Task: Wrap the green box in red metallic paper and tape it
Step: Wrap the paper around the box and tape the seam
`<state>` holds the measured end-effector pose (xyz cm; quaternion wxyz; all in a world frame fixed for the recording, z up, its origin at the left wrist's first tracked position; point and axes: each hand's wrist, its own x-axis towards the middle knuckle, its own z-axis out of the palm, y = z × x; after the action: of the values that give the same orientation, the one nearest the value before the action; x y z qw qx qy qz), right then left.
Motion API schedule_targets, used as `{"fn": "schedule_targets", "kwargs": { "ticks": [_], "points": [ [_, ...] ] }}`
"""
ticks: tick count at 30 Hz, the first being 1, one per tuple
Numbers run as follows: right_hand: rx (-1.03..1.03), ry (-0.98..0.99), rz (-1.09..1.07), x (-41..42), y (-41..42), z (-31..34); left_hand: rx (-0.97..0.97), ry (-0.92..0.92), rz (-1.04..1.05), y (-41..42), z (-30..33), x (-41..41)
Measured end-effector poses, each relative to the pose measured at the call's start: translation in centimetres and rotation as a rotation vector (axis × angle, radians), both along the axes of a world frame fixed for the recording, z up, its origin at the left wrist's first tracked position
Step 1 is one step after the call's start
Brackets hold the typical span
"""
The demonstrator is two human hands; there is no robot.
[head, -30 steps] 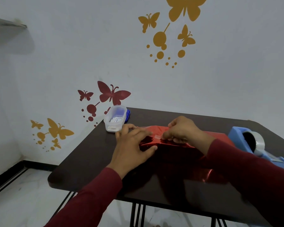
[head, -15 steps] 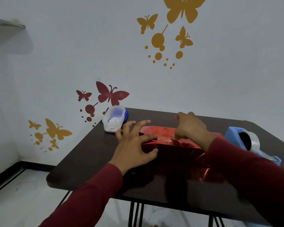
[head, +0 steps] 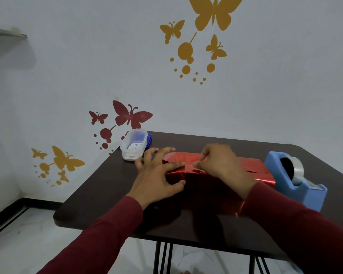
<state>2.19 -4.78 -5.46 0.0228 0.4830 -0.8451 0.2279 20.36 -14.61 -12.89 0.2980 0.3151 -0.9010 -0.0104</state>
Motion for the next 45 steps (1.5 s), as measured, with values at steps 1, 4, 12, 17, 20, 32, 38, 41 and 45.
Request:
{"fn": "schedule_targets", "kwargs": {
  "ticks": [1, 4, 12, 17, 20, 32, 38, 41, 45],
  "points": [
    [0.01, 0.022, 0.012, 0.3, 0.1, -0.3, -0.003, -0.01, 0.004, 0.1, 0.0, 0.0],
    [0.033, 0.171, -0.02, 0.4, 0.9, 0.0, -0.01, -0.047, 0.015, 0.3, 0.4, 0.3],
    [-0.101, 0.144, 0.047, 1.1, 5.0, -3.0, -0.121, 0.016, -0.007, 1.2, 3.9, -0.7],
    [-0.175, 0.109, 0.059, 0.1, 5.9, -5.4, 0.347, -0.121, -0.019, -0.9, 7.7, -4.2],
    [-0.202, 0.028, 0.013, -2.2, 5.4, -5.7, 0.72, -0.062, -0.036, -2.1, 7.9, -4.4],
    [-0.489, -1.032, -0.013, -3.8, 7.9, -7.2, 1.247, 0.384, -0.149, 2.0, 2.3, -3.6],
    [-0.676, -1.369, 0.146, -4.5, 7.9, -1.6, 1.163, 0.674, -0.18, 2.3, 6.0, -4.4],
    [-0.668, -1.342, 0.15, -5.2, 7.5, 2.3, 1.103, 0.716, -0.2, 1.7, 9.8, -5.3],
    [-0.55, -1.263, 0.119, -4.8, 7.4, 5.6, 1.093, 0.661, -0.115, 1.6, 13.2, -6.2]
  ]
}}
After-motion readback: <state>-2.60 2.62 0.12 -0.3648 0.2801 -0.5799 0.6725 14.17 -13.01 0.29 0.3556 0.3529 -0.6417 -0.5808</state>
